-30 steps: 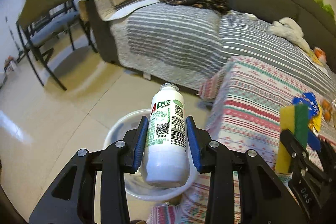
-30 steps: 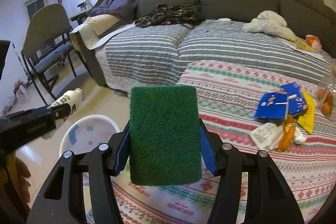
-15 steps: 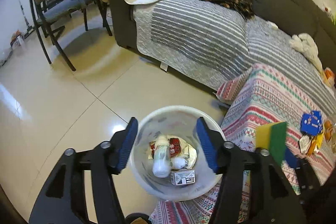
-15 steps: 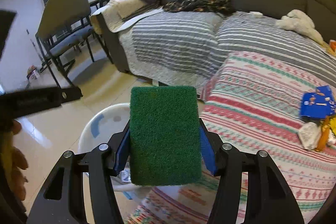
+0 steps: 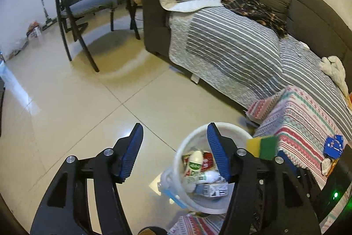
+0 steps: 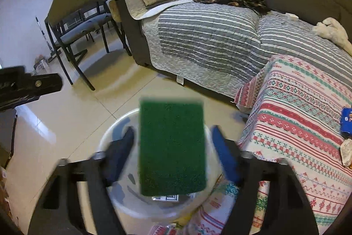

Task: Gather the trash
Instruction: 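Open the left tool to drop the bottle while the right drops the sponge into the bin, then move both open tools back over the table trash, then grasp the large blue almond box with the left tool while the right grasps the small blue box, then carry both blue boxes in the tools over the white bin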

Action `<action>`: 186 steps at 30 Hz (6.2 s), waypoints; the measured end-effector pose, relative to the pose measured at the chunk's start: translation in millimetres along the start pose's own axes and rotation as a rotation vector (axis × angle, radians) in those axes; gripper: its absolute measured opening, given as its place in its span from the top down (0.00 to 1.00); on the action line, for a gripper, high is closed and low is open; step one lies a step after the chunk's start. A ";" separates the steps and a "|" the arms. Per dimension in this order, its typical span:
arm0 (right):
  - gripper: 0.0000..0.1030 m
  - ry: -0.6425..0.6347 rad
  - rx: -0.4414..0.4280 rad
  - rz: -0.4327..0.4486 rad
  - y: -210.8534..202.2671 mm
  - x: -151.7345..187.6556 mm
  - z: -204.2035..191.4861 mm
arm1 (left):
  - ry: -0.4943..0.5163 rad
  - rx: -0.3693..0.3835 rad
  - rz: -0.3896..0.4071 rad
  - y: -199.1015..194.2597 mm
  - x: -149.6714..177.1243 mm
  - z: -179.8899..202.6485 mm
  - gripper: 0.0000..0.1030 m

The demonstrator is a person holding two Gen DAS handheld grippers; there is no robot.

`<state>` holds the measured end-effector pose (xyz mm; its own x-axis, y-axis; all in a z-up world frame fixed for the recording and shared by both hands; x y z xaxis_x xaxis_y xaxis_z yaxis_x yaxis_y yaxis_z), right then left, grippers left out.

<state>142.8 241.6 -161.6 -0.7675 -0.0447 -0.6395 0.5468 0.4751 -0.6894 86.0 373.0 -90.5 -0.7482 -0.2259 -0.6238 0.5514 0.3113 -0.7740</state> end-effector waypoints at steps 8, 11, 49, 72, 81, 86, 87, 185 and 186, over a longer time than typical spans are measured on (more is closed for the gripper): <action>0.14 0.007 0.092 -0.002 6.6 -2.2 3.9 | -0.003 -0.085 0.013 -3.1 0.3 -11.6 0.24; 0.10 0.023 0.155 0.012 2.5 -8.2 17.4 | 0.020 -0.121 0.031 -7.5 -1.5 -9.0 0.14; 0.09 0.227 0.456 0.254 -122.1 -49.6 202.6 | 0.264 0.008 0.075 -17.2 1.4 178.5 0.11; 0.09 0.403 0.611 0.239 -179.4 -35.7 352.8 | 0.416 0.131 0.071 -15.3 18.9 334.6 0.11; 0.09 0.518 0.635 0.200 -195.8 -28.2 416.0 | 0.544 0.225 0.011 4.4 37.3 400.4 0.11; 0.09 0.595 0.622 0.221 -215.1 -32.0 446.8 | 0.638 0.375 -0.047 19.1 38.9 445.9 0.11; 0.09 0.607 0.620 0.222 -217.4 -32.6 450.4 | 0.652 0.405 -0.056 21.5 34.9 455.0 0.11; 0.43 0.196 0.257 0.144 -102.4 -50.8 173.6 | 0.155 0.288 0.110 -41.8 -3.6 148.8 0.34; 0.43 0.190 0.243 0.135 -97.0 -49.0 164.3 | 0.143 0.282 0.111 -41.9 -4.3 141.7 0.34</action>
<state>182.4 53.3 -119.3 -0.7186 0.1796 -0.6718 0.6942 0.2410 -0.6782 118.4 230.1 -70.7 -0.7113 -0.0669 -0.6997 0.6976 0.0549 -0.7144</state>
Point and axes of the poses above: each gripper's, at about its wrist camera, not at the fingertips, and y roughly the way its jaws point, z to its right, x to its underside, the point moved 7 cm from there along y, roughly the way its jaws point, and after that the axes turned 14 degrees about y, right-handed, at the moved point
